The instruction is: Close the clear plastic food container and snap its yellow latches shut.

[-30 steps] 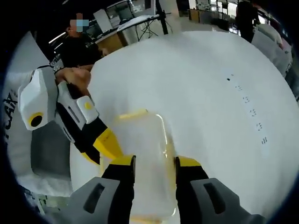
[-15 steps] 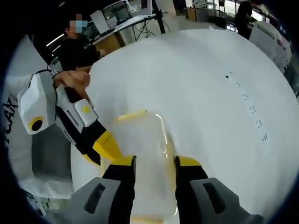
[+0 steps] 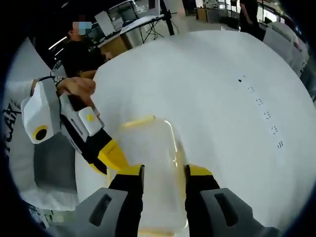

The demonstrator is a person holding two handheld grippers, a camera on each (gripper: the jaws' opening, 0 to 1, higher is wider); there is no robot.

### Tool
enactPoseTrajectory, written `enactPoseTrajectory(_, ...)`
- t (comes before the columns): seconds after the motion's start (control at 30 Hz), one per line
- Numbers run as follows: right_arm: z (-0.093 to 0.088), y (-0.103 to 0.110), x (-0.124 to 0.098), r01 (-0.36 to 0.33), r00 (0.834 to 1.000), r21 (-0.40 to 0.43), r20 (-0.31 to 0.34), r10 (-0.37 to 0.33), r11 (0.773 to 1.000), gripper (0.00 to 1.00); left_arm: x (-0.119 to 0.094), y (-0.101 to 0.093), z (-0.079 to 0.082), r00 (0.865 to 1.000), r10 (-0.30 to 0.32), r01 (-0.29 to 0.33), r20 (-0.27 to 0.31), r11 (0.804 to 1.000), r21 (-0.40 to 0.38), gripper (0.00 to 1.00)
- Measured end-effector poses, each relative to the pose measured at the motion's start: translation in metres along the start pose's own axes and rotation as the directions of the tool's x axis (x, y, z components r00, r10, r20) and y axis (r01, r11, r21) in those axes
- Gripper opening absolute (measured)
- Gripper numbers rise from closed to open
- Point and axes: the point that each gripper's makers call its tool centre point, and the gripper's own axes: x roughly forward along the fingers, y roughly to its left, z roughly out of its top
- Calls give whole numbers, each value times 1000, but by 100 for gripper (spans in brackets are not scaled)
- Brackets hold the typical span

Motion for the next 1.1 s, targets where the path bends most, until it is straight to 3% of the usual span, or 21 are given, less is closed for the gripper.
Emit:
enactPoseTrajectory(0.07, -1, 1, 0, 3, 1000, -2, 0, -3, 1000, 29, -3, -3, -5, 1000, -9, 8, -13, 998, -70, 21)
enactPoseTrajectory(0.37, 2, -3, 3, -11, 1000, 3, -13, 11, 1000, 29, -2, -3, -5, 1000, -4, 3, -9, 999, -54, 21)
enactPoseTrajectory(0.53, 1, -4, 5, -62, 998, 25, -19, 63, 998, 29, -2, -3, -5, 1000, -1, 1, -6, 999, -46, 21)
enactPoseTrajectory(0.57, -6, -3, 4, -88, 994, 69, -58, 92, 994, 28, -3, -5, -5, 1000, -10, 10, 0, 999, -52, 21)
enactPoseTrajectory(0.6, 1, -5, 6, -105, 994, 47, -22, 106, 993, 28, -3, -4, -5, 1000, -3, 3, 0, 999, -44, 21)
enactPoseTrajectory(0.83, 1, -8, 5, -119, 992, 37, -43, 121, 992, 28, -2, -4, -5, 1000, -2, 2, 3, 999, -50, 21)
enactPoseTrajectory(1.1, 3, -12, 4, -103, 995, 30, -10, 103, 994, 29, -2, -3, -4, 1000, -2, 3, 6, 998, -62, 22)
